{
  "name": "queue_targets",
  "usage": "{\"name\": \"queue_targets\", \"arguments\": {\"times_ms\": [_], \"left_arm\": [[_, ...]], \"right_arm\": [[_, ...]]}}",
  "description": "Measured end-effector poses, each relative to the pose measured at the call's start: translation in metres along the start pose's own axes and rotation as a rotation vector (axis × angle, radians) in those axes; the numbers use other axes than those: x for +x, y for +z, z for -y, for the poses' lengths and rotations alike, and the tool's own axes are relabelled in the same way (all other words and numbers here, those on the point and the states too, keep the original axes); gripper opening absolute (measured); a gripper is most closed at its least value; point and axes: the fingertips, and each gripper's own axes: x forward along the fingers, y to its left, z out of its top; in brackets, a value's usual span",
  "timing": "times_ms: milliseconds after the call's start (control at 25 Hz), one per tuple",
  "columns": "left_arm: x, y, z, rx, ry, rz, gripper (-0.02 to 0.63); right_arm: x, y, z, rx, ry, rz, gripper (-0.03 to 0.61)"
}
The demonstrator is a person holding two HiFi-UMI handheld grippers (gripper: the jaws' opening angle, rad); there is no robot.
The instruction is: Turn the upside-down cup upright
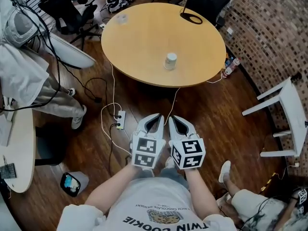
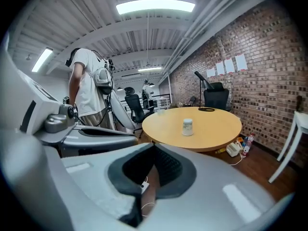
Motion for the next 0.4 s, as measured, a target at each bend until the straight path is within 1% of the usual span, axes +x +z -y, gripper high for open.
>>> {"name": "queue_targets", "arguments": {"times_ms": [400], "left_arm": [[-0.01, 0.001, 0.038, 0.007, -0.002, 0.01, 0.003]], "right_arm": [[-0.034, -0.006, 0.01, -0.002, 0.001, 0.012, 0.003]]}}
